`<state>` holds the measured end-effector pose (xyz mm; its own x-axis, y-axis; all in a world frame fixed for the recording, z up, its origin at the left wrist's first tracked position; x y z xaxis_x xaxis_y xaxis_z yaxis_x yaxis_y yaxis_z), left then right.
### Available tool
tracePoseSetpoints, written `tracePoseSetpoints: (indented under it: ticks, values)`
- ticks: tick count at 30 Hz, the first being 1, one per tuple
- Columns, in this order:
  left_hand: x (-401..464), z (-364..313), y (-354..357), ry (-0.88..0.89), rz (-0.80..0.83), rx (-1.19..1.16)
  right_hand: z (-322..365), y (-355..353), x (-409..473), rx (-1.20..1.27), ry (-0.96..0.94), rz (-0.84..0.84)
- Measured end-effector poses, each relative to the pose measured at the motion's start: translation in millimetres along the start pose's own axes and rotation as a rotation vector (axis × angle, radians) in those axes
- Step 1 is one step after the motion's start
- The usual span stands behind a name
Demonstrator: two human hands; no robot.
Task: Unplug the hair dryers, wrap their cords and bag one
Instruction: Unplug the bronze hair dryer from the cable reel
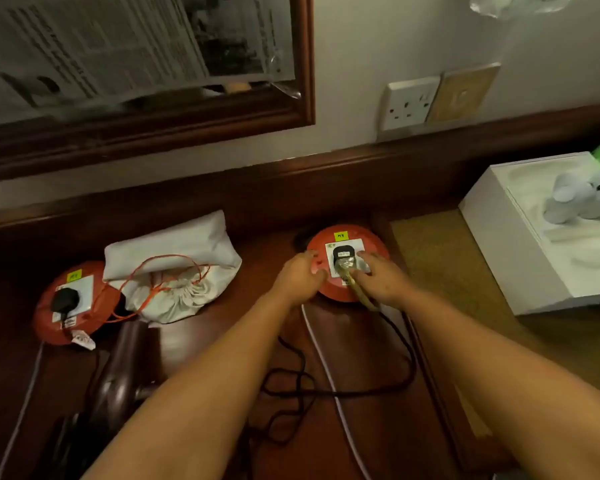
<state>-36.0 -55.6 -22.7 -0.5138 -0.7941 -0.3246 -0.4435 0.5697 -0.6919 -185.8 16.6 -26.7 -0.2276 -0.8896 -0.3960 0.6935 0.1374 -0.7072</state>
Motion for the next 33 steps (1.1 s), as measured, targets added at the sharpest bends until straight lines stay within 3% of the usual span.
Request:
tracePoseSetpoints:
  ticks: [17, 33]
  values:
    - [56, -1, 40, 0.156, -0.116, 0.007, -30, 12, 53, -0.243, -0.290, -0.115]
    - [58, 11, 50, 0.237, -0.181, 0.005, -48, 22, 60, -0.282, -0.336, -0.128]
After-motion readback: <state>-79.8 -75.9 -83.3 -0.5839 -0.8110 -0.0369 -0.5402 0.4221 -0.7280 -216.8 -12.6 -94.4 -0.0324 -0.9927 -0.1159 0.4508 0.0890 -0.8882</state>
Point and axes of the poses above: each hand's wrist, its own x-axis towards the middle knuckle, its own y-axis out of the palm, z = x × y, the point moved 7 cm from there along x, towards the middle knuckle
